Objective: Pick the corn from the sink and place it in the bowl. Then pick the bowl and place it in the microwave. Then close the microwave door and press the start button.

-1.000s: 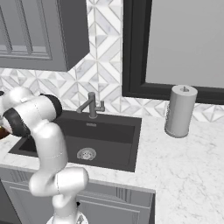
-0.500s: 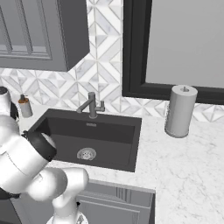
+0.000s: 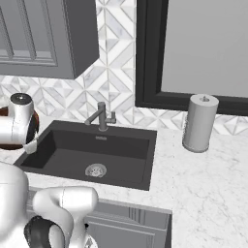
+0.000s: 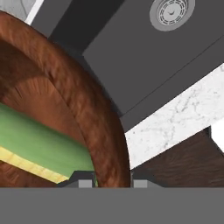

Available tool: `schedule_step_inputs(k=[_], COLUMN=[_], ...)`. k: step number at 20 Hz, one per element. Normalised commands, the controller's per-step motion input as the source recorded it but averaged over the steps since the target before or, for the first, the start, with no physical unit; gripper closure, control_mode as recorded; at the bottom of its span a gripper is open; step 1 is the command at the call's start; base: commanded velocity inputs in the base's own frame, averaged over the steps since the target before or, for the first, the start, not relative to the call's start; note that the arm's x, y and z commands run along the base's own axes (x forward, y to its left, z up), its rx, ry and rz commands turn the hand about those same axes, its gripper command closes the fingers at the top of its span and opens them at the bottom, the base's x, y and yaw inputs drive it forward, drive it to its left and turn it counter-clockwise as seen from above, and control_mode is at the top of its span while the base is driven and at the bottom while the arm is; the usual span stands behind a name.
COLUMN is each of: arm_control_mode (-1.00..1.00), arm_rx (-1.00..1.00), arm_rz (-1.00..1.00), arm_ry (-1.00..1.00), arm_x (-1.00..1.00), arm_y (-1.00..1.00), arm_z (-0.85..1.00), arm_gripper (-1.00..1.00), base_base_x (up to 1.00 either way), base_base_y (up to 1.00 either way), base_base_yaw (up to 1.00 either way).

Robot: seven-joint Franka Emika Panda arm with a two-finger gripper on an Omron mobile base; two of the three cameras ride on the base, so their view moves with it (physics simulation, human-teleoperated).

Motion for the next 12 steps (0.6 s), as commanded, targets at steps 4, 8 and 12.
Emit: schedule_step_inputs(k=[4,8,12], arm_control_mode=[-1.0,-1.0,-1.0], arm_rx=[0.0,0.0,0.03], arm_rz=[-0.13,-0.11,-0.07], arm_ry=[0.0,0.0,0.01], arm_x=[-0.32,-0.13,-0.02], arm_y=[-0.99,-0.92,-0.63], arm_z=[0.42,0.41,0.39], arm_gripper=[1.0,1.0,1.0], base_base_x=[0.0,0.0,0.0], base_base_y=[0.0,0.0,0.0], base_base_yaw=[0.0,0.0,0.0])
